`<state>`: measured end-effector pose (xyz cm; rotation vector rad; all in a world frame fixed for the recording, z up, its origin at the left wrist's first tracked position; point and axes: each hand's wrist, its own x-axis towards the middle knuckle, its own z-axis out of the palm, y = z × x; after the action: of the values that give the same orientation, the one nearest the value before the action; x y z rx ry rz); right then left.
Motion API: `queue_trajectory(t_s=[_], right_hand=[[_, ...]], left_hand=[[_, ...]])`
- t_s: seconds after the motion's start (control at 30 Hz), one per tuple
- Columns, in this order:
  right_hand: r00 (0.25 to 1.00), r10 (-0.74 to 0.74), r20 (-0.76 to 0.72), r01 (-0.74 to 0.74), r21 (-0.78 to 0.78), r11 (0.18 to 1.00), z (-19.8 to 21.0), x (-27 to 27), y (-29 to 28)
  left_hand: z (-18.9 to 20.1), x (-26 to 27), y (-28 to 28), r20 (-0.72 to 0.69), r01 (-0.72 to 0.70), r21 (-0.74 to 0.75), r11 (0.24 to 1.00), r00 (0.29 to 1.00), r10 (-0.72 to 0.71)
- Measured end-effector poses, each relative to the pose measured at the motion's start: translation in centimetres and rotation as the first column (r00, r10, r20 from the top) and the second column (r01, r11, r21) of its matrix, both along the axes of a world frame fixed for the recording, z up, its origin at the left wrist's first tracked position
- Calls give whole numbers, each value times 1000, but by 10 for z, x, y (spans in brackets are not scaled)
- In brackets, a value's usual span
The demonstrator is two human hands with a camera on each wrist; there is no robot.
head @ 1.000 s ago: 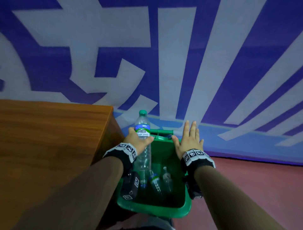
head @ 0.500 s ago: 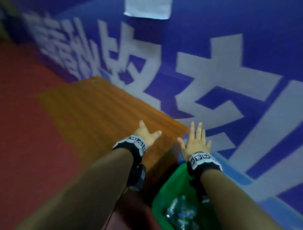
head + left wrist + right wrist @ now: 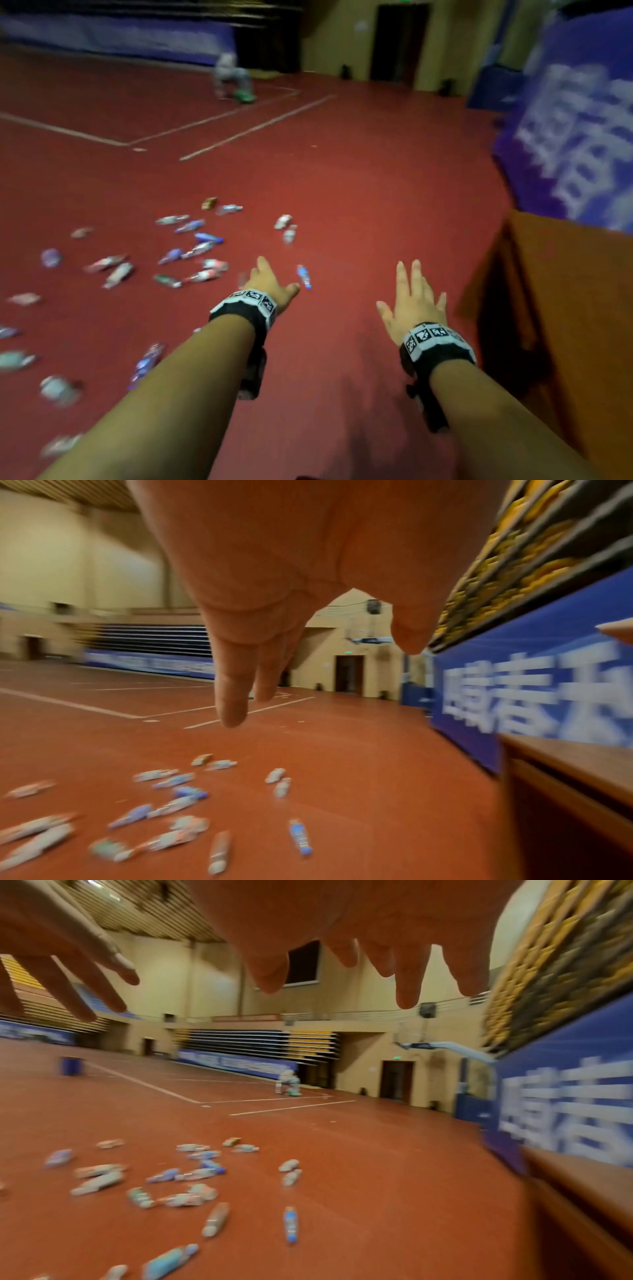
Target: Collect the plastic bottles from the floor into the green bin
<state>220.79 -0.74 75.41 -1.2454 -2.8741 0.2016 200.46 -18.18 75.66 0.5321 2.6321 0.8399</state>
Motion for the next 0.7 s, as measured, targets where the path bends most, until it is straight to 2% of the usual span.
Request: queue_trajectory(t_s=[0.07,0.17,0.3,0.43,0.57,0.7], right_hand=[[988,153,0,-153,0,988,1,-77,-29],[946,323,-18,-322,12,946,-1,-172,-68],[896,445,-5,-445,9,896,-16,-266,-91],[872,490,-14,-490,-3,872,-23,-361,-74],[867,496,-46,-496,11,868,-15,-472,-29],[879,474,-61,-471,58,880,2,-579,18]], left_hand=[[-6,-50,-68,5,-182,-2,983,983,182],[-14,-101,-145,17,-378,-67,923,925,380],[-30,-150,-192,34,-495,-135,858,863,503],[-28,-217,-173,12,-510,-171,843,854,519],[-6,-324,-118,-81,-482,-81,872,876,476],[10,-426,-72,-48,-490,-26,871,871,488]])
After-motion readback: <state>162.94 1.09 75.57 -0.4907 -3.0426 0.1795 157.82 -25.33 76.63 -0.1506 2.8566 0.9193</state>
